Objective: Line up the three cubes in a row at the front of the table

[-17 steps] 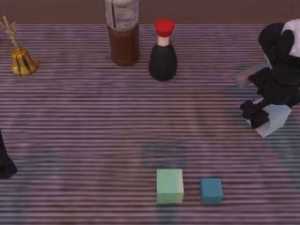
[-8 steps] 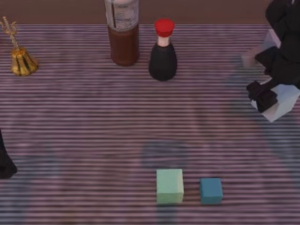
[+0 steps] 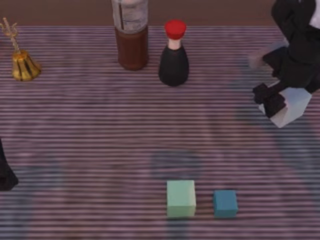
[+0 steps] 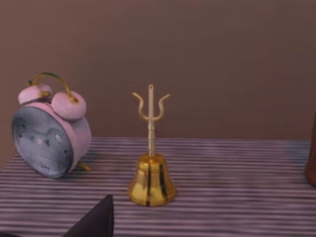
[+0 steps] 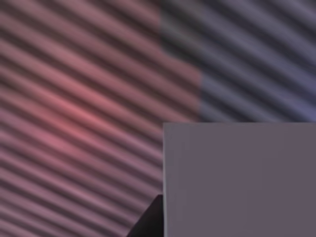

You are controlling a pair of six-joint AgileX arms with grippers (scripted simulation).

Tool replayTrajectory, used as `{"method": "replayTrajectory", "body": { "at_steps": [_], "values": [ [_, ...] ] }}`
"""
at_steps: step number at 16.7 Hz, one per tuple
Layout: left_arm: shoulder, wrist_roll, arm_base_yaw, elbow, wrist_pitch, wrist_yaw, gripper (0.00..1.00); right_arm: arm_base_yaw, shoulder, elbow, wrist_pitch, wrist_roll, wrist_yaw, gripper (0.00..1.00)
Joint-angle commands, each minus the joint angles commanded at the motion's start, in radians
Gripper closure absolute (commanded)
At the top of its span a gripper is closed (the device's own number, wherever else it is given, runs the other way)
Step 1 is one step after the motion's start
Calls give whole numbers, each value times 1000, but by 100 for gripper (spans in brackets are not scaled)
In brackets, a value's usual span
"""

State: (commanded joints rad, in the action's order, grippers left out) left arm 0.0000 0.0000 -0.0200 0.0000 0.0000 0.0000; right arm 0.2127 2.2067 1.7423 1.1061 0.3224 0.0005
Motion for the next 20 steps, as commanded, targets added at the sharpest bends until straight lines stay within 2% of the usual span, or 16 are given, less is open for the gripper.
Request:
{"method": "replayTrajectory", "body": {
  "at_steps": [5, 11, 14, 17, 20],
  "values": [
    [0, 0, 0, 0, 0, 0, 0, 194, 60, 103, 56, -305, 4, 100],
    [0, 0, 0, 0, 0, 0, 0, 511, 133, 230, 141, -900, 2, 100],
    [0, 0, 0, 0, 0, 0, 0, 656, 150, 284, 169, -1144, 4, 100],
    [0, 0, 0, 0, 0, 0, 0, 758, 149, 319, 180, -1293, 9, 100],
    [0, 0, 0, 0, 0, 0, 0, 798, 143, 330, 182, -1347, 12, 100]
  ]
}}
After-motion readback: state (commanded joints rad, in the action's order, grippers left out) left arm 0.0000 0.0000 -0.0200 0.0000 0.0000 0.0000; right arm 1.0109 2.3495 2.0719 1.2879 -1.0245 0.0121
